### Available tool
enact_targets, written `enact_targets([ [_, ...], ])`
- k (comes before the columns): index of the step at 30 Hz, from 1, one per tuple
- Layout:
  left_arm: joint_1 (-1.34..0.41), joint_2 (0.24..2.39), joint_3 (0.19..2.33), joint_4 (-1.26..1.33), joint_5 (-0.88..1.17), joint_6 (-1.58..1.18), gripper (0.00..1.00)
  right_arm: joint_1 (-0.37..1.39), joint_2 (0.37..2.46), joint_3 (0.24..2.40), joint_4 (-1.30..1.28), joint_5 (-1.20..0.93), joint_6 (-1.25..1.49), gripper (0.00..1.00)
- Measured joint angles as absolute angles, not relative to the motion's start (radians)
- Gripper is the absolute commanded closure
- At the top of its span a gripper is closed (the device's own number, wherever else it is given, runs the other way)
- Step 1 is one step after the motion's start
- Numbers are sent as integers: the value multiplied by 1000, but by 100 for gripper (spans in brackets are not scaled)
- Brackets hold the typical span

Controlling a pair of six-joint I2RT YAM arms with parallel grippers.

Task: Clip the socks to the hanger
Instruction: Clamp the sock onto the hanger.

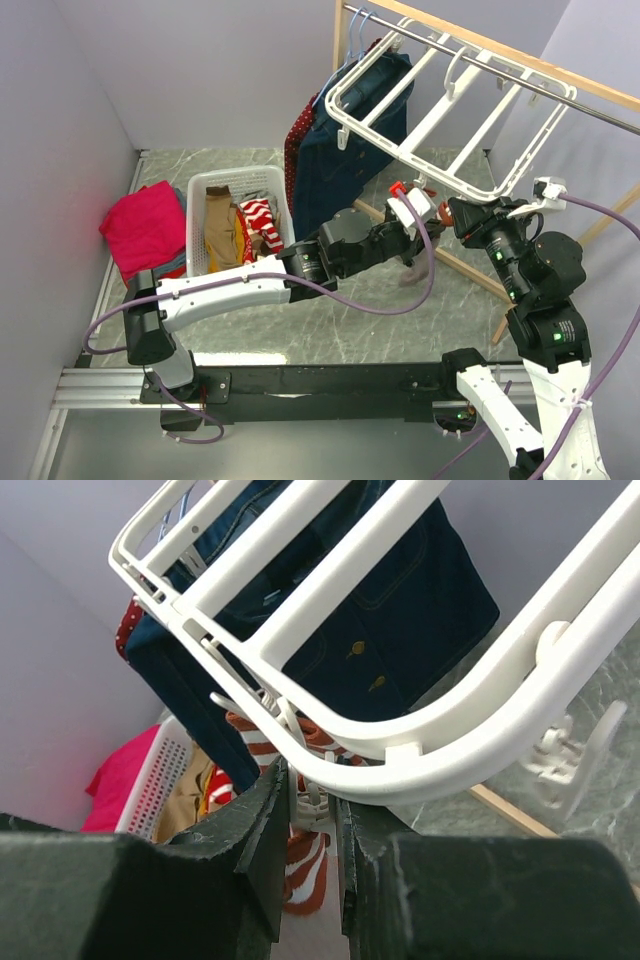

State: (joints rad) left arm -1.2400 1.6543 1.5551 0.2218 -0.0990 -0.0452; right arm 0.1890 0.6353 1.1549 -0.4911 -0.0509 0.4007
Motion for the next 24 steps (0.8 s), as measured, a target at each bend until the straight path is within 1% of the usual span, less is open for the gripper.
enact_targets([
  [4,-1248,1654,1559,223,-100,-46,94,189,633,1151,-491,-48,403,86],
  [6,-1249,1654,1561,223,-100,-46,94,189,632,1151,-491,-48,404,80],
  [7,-1249,1654,1564,223,-100,-46,94,189,631,1151,-491,-48,404,75],
  [8,-1249,1654,1565,221,-100,-46,93,189,630,1151,-491,-48,404,68],
  [10,-1249,1654,1567,223,-101,-46,93,189,629,1151,-491,-48,405,58],
  [11,-1249,1654,1567,223,-101,-46,92,189,628,1151,-491,-48,403,49],
  [13,-1249,1654,1567,221,-103,-46,90,189,625,1151,-493,-49,409,46],
  [14,-1249,1654,1567,221,-104,-46,88,189,622,1151,-495,-49,405,40],
  [16,-1249,1654,1567,222,-107,-45,86,189,615,1151,-495,-50,402,35],
  [17,-1249,1654,1567,222,-111,-46,82,189,610,1151,-495,-53,401,30],
  [19,-1249,1654,1567,221,-121,-47,72,189,598,1151,-495,-58,399,27],
  [20,-1249,1654,1567,222,-124,-47,61,189,591,1151,-496,-60,397,24],
  [22,-1249,1654,1565,224,-133,-53,49,189,574,1152,-502,-61,392,24],
  [23,-1249,1654,1561,226,-136,-65,41,189,566,1153,-506,-61,388,23],
  [24,-1249,1652,1555,228,-139,-66,37,189,562,1157,-515,-60,383,23],
])
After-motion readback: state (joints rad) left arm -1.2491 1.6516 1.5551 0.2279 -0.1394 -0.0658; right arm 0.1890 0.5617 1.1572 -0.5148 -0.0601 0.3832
